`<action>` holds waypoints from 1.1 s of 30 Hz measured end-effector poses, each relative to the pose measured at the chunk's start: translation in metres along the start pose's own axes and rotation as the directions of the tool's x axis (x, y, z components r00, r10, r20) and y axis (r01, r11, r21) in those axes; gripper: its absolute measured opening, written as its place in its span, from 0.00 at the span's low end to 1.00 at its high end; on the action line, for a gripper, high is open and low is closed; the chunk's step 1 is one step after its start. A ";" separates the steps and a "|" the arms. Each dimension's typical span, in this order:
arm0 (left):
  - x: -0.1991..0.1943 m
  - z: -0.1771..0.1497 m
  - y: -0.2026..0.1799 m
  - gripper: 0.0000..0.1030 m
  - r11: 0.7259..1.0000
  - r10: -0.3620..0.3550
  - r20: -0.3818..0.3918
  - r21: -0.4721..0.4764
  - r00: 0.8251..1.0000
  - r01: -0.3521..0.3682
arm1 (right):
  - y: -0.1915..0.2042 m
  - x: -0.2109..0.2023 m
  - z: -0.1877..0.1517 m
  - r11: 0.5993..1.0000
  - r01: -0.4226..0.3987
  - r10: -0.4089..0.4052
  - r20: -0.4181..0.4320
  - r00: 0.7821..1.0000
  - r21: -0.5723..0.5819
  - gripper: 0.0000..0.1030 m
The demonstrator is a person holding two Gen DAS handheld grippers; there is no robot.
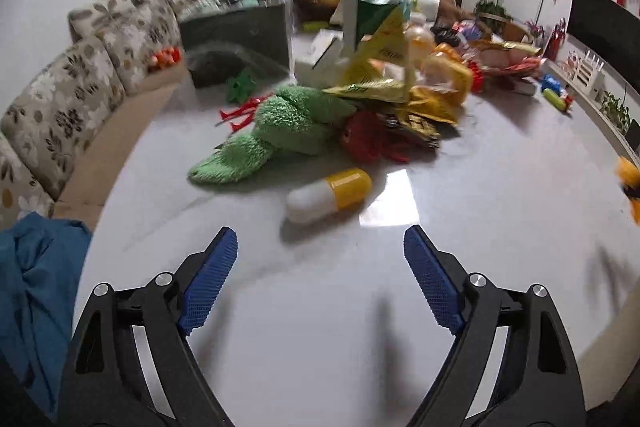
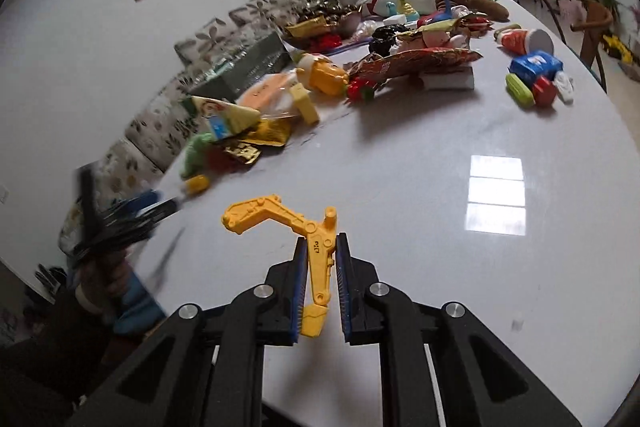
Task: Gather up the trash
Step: 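Grasp the yellow excavator-arm toy with the right tool, then grasp the yellow-and-white capsule toy with the left tool, then lower both held toys into the box and open both tools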
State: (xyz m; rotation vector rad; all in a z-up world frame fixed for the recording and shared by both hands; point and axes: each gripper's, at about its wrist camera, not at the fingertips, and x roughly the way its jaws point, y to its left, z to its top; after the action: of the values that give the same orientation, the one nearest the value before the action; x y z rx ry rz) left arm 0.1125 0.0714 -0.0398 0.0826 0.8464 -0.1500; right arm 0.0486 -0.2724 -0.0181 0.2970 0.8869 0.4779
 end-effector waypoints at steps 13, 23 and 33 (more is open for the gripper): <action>0.020 -0.001 -0.028 0.52 0.999 -0.029 -0.032 0.035 0.999 0.030 | 0.000 0.004 -0.034 0.997 -0.034 0.036 -0.028 0.999 0.062 0.13; -0.077 -0.044 -0.072 0.52 0.985 -0.173 0.093 0.043 0.981 0.169 | 0.026 -0.013 -0.039 0.998 -0.064 0.064 -0.009 0.998 0.011 0.13; -0.109 -0.140 -0.117 0.52 0.935 -0.294 -0.093 0.181 0.951 0.306 | 0.059 -0.039 -0.122 0.991 -0.118 0.100 -0.225 0.969 -0.067 0.14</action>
State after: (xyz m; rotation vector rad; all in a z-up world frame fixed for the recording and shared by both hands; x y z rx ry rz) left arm -0.0817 -0.0150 -0.0524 0.1410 0.9048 -0.5207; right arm -0.0858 -0.2357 -0.0391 0.2224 1.0687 0.6563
